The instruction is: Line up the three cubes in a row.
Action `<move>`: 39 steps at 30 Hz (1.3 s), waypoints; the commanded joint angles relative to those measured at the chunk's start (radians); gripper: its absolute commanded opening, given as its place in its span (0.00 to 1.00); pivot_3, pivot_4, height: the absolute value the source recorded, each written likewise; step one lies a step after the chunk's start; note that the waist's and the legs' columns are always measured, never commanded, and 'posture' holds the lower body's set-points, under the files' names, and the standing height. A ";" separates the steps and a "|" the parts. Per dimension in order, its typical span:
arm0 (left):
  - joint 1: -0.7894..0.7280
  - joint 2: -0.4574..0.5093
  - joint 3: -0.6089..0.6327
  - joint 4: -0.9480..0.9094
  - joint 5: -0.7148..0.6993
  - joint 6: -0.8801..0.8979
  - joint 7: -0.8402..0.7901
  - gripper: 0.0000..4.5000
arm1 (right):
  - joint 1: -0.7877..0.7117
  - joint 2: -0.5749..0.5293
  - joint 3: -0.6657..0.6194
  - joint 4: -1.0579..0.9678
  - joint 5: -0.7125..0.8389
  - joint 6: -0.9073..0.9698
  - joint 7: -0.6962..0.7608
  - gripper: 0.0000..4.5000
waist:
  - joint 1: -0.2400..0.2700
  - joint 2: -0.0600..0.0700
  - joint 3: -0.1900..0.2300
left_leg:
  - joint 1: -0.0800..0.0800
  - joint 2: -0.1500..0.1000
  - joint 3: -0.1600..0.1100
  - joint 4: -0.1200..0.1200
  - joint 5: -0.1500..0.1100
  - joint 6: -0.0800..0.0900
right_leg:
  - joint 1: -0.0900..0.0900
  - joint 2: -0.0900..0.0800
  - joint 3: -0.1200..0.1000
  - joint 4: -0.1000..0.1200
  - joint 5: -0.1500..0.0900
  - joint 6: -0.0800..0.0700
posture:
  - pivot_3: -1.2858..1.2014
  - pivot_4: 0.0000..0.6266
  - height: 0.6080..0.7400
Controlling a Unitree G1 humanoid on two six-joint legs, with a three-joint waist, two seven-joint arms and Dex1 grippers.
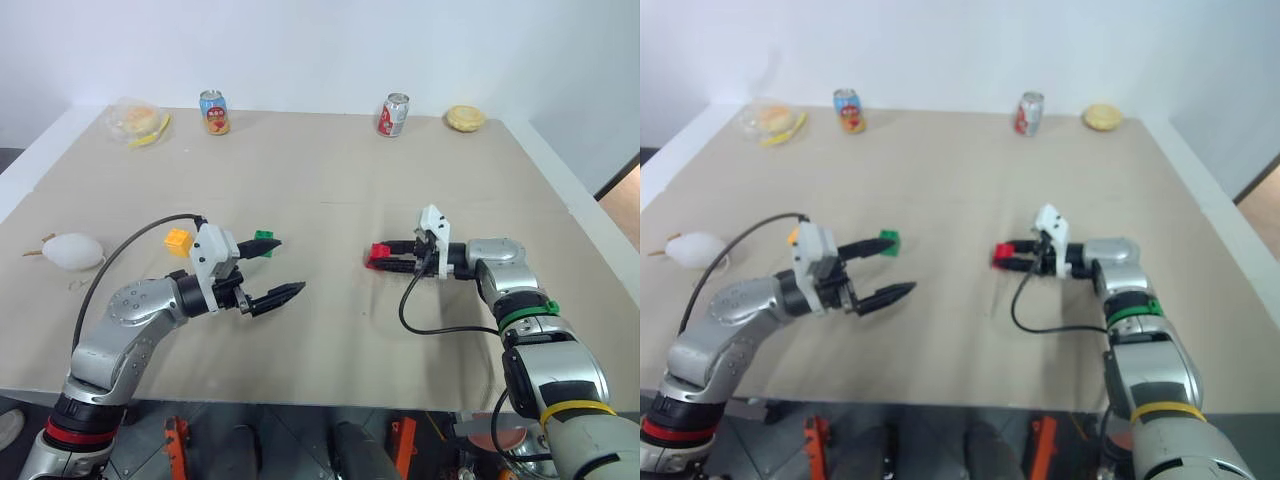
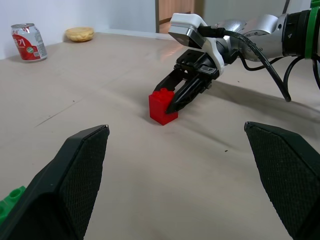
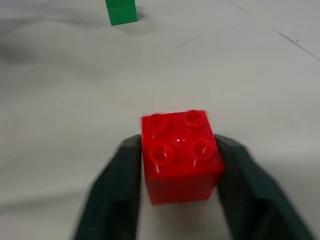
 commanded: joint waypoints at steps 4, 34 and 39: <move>0.001 0.024 -0.012 -0.023 0.009 -0.036 -0.078 1.00 | 0.035 -0.021 -0.036 -0.206 0.075 0.079 0.116 0.28 | 0.000 0.000 0.000 | 0.000 0.000 0.000 0.000 0.000 0.000 | 0.000 0.000 0.000 0.000 0.000 0.000 | 0.52 0.24 0.95; -0.008 0.040 0.008 0.072 0.061 -0.083 -0.171 1.00 | 0.488 -0.103 0.081 -1.182 0.186 0.480 -0.053 0.96 | 0.004 0.001 0.000 | -0.001 0.001 0.000 0.000 0.000 0.000 | -0.001 -0.001 -0.001 0.001 -0.004 -0.006 | 0.52 0.24 0.95; -0.010 -0.116 0.071 0.001 0.062 0.001 0.127 1.00 | 0.480 -0.123 -0.007 -1.310 0.347 0.613 -0.079 1.00 | 0.009 0.000 0.000 | -0.001 0.000 -0.001 0.001 0.000 0.000 | 0.000 -0.001 -0.002 0.001 -0.003 -0.004 | 0.52 0.24 0.95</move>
